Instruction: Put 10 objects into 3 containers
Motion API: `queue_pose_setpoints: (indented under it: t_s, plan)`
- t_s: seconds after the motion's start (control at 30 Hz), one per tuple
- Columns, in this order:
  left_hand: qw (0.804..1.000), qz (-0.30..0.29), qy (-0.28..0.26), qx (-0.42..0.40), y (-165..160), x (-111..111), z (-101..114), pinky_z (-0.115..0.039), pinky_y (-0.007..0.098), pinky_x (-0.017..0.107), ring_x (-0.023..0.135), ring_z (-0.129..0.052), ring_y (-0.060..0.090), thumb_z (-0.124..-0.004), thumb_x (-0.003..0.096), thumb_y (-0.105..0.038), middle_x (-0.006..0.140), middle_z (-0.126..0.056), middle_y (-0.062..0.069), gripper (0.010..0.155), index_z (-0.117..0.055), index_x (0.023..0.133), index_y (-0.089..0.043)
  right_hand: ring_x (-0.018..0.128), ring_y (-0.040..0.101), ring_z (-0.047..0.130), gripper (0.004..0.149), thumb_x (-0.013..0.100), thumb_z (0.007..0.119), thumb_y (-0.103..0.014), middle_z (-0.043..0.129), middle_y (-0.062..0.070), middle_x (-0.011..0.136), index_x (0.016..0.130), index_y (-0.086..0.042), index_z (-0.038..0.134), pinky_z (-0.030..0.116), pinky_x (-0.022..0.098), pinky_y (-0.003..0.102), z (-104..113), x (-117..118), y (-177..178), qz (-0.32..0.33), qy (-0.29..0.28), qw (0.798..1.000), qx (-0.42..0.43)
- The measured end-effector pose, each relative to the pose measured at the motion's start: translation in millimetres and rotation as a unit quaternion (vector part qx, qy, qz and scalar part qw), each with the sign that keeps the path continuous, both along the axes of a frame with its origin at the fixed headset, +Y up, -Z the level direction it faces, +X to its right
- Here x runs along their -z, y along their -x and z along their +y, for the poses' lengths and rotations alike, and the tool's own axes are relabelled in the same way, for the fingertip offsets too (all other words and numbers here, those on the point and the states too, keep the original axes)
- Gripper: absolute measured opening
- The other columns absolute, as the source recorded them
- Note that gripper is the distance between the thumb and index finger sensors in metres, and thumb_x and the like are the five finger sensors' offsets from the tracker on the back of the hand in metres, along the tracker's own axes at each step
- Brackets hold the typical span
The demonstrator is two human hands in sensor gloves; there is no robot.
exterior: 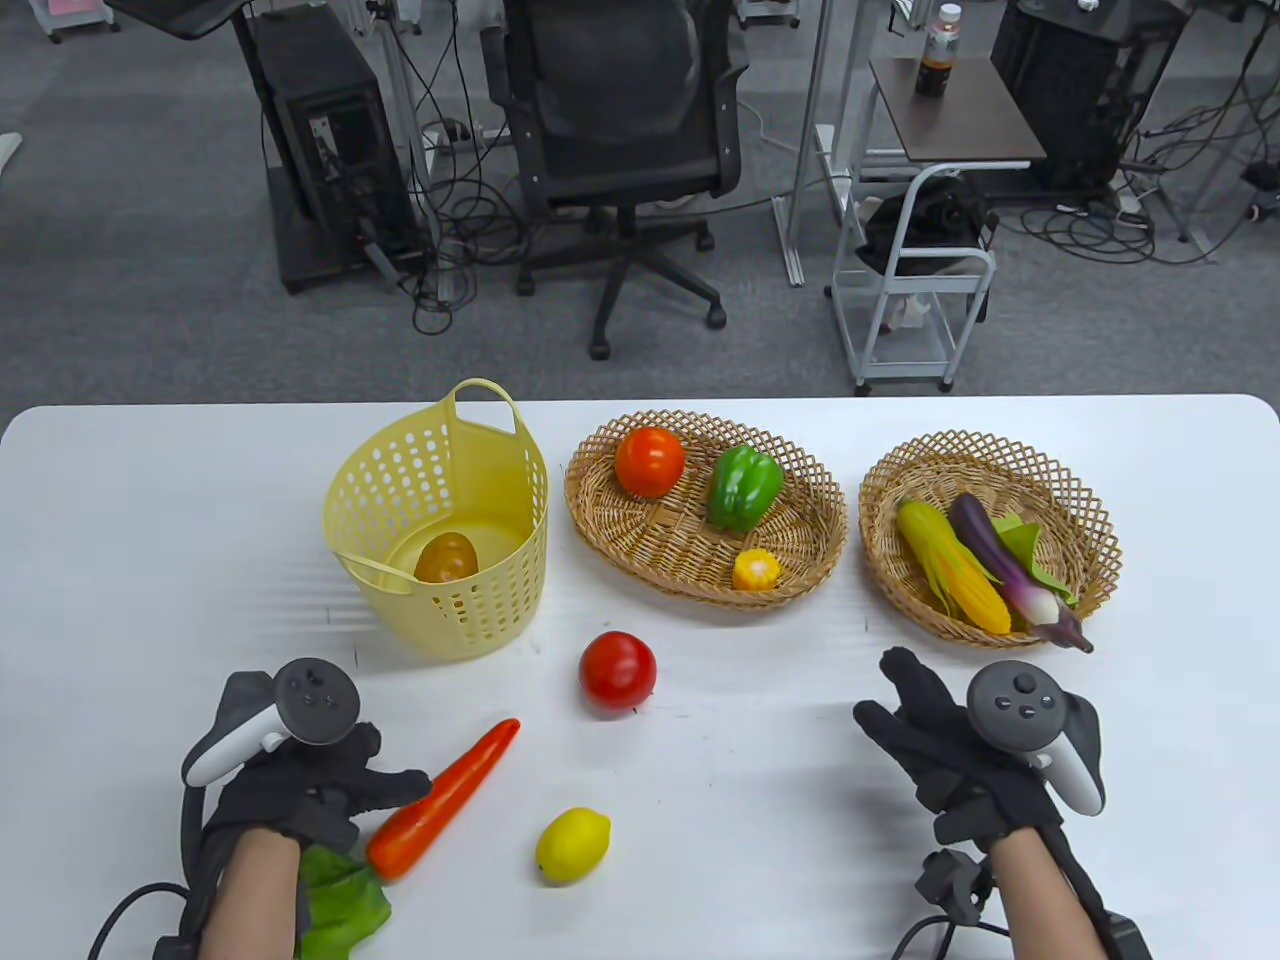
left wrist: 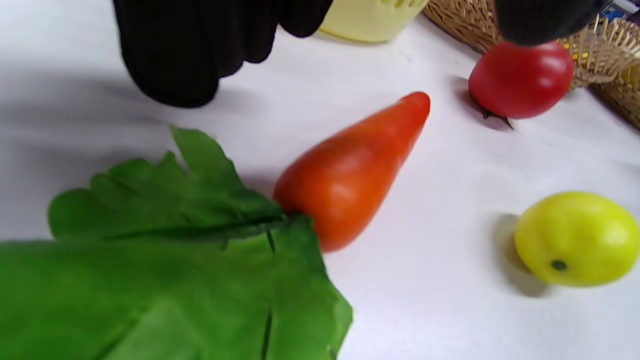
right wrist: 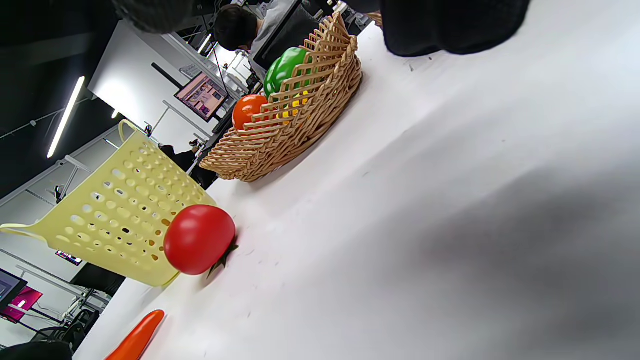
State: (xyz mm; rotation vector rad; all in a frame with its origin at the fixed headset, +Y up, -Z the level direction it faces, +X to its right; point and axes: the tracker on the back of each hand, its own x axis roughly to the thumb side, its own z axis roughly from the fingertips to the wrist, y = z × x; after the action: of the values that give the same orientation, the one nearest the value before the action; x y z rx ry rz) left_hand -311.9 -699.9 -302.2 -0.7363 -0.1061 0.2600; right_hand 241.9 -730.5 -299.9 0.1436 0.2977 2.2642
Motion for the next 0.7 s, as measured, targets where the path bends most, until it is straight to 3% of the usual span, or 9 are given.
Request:
queue_pose_setpoints:
  t_s: [0.43,0.7]
  plan:
    - [0.994,-0.03,0.026,0.098,-16,-4,-31,-0.087,0.034,0.054,0.092,-0.089,0.032,-0.075,0.0504,-0.065,0.11,-0.068,0.015,0.089,-0.048,0.115,-0.01,0.095,0.059,0.054,0.081,0.06,0.057,-0.056,0.025,0.032,0.116,0.113,-0.007,0.02,0.06,0.064,0.062,2,0,-7,-0.003,-0.004,1.0,0.012]
    - [0.987,-0.065,0.0,0.145,-23,-7,-36,-0.084,0.033,0.056,0.089,-0.089,0.028,-0.078,0.0496,-0.063,0.108,-0.067,0.013,0.088,-0.045,0.115,-0.012,0.095,0.059,0.054,0.081,0.06,0.057,-0.056,0.026,0.031,0.116,0.113,-0.007,0.02,0.059,0.064,0.063,2,0,-7,-0.007,0.0,1.0,0.005]
